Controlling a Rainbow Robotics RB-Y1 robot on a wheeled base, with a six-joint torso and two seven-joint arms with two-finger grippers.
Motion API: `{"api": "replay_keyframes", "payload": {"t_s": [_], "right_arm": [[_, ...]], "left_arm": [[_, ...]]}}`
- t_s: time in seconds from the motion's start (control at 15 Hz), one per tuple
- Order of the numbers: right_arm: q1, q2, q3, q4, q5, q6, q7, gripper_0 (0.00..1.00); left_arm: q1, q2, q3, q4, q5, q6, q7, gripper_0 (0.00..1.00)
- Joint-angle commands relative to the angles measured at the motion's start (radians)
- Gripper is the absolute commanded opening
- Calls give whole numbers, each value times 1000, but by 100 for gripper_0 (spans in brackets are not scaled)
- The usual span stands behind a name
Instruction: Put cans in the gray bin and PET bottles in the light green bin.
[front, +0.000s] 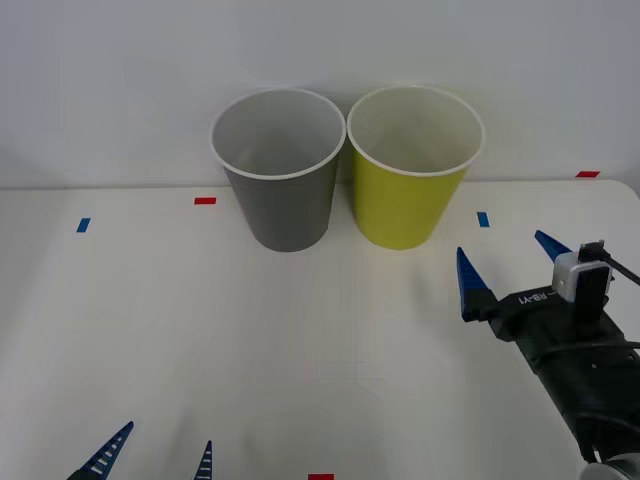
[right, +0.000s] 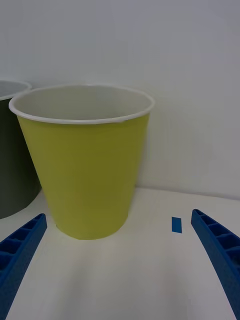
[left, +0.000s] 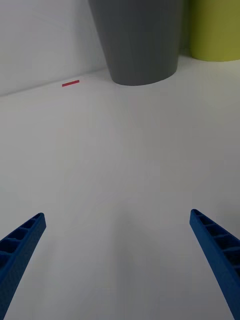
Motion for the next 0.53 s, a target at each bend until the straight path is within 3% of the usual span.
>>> {"api": "replay_keyframes", "payload": {"t_s": [0.07, 0.2, 0.53], "right_arm": [[48, -28, 76, 162, 128, -274, -101, 100], [98, -79, 106, 200, 142, -372, -151, 100], [301, -157, 119, 202, 149, -469, -153, 100]], "left_arm": [[0, 0, 0, 0, 0, 0, 0, 100], [0, 0, 0, 0, 0, 0, 0, 100], [0, 0, 0, 0, 0, 0, 0, 100]]}}
